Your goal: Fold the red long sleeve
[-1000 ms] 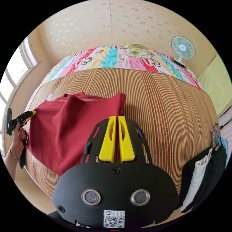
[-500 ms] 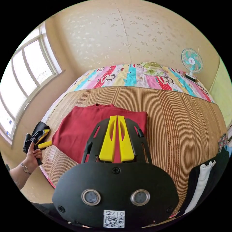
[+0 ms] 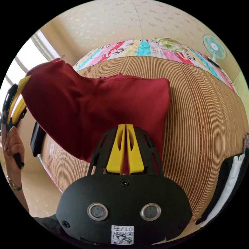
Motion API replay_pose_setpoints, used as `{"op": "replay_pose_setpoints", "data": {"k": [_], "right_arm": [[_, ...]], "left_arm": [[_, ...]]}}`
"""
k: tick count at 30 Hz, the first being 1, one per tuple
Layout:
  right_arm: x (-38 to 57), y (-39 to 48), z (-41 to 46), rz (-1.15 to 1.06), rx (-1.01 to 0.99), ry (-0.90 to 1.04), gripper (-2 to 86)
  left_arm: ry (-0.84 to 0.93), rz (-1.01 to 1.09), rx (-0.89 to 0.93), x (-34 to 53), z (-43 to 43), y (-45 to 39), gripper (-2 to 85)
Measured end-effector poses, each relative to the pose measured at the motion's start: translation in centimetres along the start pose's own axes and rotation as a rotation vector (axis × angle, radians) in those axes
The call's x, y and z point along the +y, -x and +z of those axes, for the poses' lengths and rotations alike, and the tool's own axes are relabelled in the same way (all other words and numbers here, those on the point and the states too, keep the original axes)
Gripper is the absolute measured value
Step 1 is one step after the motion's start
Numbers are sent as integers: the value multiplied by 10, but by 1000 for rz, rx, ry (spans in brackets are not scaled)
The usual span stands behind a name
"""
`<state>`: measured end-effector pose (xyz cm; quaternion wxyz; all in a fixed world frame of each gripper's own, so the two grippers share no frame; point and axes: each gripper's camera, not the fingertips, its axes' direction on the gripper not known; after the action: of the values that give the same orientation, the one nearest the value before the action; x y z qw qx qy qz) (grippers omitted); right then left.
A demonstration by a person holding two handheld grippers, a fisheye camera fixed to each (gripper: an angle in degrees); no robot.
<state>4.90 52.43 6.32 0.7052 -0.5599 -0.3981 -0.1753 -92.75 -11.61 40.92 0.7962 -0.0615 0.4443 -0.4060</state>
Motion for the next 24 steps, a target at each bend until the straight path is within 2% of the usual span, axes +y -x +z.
{"op": "replay_pose_setpoints", "data": {"k": [2, 4, 5, 6, 7, 9, 10, 12, 14, 16, 18, 19, 20, 22, 24], "right_arm": [[21, -28, -29, 97, -10, -42, 6], [48, -53, -54, 170, -4, -52, 8], [67, -70, -66, 209, -30, -32, 10], [86, -87, -75, 256, -67, -2, 13], [95, -96, -78, 280, -91, 15, 15], [128, -127, -86, 364, -230, 85, 29], [134, -133, -87, 381, -275, 96, 35], [151, -152, -93, 431, -472, 96, 67], [155, -162, -92, 459, -623, 95, 100], [155, -173, -89, 521, -776, 71, 141], [155, -190, -83, 636, -949, 13, 207], [154, -193, -80, 657, -985, 7, 225], [152, -200, -75, 691, -1044, 3, 249], [149, -210, -71, 752, -1116, -19, 261], [141, -222, -72, 805, -1262, -99, 245]], "left_arm": [[144, 130, 34, 12, 48, -37, 73], [249, 195, 217, 32, 87, -57, 48], [297, 196, 415, 47, 107, -63, 53], [343, 191, 527, 59, 121, -66, 64], [357, 184, 522, 64, 124, -65, 73], [249, 119, 246, 79, 106, -47, 109], [204, 92, 167, 82, 98, -39, 120], [64, -45, -104, 89, 69, -6, 176], [86, -127, -230, 91, 69, 23, 204], [214, -218, -216, 94, 94, 57, 204], [496, -401, 73, 112, 154, 100, 161], [539, -447, 106, 120, 166, 105, 143], [510, -469, 113, 135, 173, 103, 107], [546, -420, 101, 152, 182, 81, 74], [626, -277, 91, 169, 186, 16, 66]]}}
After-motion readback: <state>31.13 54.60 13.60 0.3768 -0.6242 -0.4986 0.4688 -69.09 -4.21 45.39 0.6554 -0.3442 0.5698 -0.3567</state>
